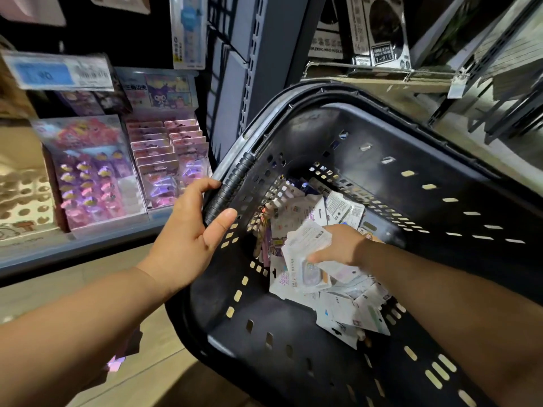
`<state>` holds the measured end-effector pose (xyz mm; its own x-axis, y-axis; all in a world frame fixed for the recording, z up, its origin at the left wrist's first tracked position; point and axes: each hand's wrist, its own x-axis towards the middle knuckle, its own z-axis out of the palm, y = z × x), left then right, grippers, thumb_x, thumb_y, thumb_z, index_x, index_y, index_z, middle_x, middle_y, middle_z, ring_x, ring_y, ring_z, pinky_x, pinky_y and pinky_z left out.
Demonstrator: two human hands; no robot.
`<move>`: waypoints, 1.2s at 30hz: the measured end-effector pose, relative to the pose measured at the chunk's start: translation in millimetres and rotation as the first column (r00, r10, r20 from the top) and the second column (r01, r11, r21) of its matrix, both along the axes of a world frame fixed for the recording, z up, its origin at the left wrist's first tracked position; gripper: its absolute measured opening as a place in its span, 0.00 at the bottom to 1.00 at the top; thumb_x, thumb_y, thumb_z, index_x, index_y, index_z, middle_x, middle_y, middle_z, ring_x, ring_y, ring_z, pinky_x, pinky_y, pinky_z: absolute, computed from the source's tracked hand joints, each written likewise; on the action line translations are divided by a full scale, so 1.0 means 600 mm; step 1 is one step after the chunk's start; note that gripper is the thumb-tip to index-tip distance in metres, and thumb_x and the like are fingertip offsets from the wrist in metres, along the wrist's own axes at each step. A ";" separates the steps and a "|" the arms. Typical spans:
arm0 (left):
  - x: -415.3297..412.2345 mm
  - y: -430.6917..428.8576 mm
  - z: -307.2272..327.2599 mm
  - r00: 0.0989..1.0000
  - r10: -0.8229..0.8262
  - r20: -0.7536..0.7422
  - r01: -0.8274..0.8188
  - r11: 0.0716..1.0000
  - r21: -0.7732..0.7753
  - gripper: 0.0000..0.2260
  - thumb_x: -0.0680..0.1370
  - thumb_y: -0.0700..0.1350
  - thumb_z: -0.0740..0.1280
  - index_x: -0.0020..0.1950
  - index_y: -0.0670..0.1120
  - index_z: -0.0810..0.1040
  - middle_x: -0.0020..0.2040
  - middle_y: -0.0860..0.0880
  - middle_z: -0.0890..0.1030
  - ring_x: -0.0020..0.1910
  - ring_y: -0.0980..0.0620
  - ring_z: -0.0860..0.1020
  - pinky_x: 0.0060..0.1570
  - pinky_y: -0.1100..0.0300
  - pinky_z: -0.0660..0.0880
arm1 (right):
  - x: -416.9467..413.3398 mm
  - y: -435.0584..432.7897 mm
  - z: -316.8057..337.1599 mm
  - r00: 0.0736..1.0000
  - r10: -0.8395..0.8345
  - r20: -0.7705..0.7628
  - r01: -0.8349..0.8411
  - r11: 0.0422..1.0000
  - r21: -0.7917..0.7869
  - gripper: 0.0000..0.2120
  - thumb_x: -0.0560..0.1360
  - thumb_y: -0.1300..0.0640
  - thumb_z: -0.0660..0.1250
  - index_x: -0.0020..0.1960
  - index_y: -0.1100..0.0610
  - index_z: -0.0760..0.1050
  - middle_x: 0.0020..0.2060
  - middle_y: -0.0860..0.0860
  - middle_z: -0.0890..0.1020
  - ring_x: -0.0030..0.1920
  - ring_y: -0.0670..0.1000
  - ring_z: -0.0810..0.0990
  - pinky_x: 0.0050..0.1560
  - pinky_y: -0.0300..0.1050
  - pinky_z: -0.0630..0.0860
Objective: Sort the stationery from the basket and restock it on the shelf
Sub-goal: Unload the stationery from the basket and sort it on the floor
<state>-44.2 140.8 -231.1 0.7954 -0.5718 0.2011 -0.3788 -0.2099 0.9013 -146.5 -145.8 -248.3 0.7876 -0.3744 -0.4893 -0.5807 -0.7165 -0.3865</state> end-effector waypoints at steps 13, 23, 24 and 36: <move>-0.032 0.029 0.078 0.995 -0.022 0.093 0.007 0.987 0.162 0.46 0.66 0.80 0.50 0.73 0.52 0.67 0.73 0.52 0.63 0.74 0.53 0.57 0.72 0.60 0.52 | 0.002 0.154 0.225 0.921 -0.128 0.369 -0.075 0.869 0.488 0.11 0.70 0.60 0.74 0.50 0.48 0.82 0.48 0.42 0.86 0.50 0.42 0.84 0.52 0.39 0.75; 0.005 0.154 0.216 0.780 -0.408 -0.474 0.362 0.913 -0.190 0.14 0.72 0.51 0.74 0.56 0.53 0.79 0.46 0.47 0.85 0.39 0.52 0.77 0.43 0.61 0.75 | 0.053 0.318 0.325 0.850 -0.210 0.484 -0.219 0.694 0.686 0.21 0.65 0.57 0.72 0.58 0.56 0.79 0.53 0.52 0.85 0.55 0.54 0.83 0.59 0.54 0.77; 0.014 0.176 0.219 0.764 -0.387 -0.517 0.327 0.922 -0.207 0.17 0.70 0.51 0.75 0.57 0.51 0.80 0.53 0.39 0.83 0.45 0.45 0.77 0.53 0.52 0.74 | 0.065 0.339 0.324 0.837 -0.211 0.504 -0.233 0.697 0.678 0.21 0.64 0.56 0.72 0.58 0.54 0.79 0.53 0.51 0.85 0.54 0.52 0.83 0.58 0.52 0.78; 0.046 0.433 0.098 0.653 0.007 -0.757 -0.361 0.882 -0.303 0.13 0.68 0.46 0.78 0.45 0.42 0.80 0.32 0.43 0.78 0.28 0.50 0.73 0.34 0.64 0.70 | 0.210 0.576 0.185 0.863 -0.419 0.284 -0.003 0.557 0.831 0.06 0.78 0.63 0.59 0.55 0.59 0.66 0.61 0.65 0.74 0.55 0.61 0.78 0.54 0.57 0.75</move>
<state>-16.6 400.3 -172.5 0.8596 -0.4041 -0.3127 0.4285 0.2367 0.8720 -20.6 199.9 -137.2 0.9280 -0.1875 -0.3219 -0.3033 0.1214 -0.9451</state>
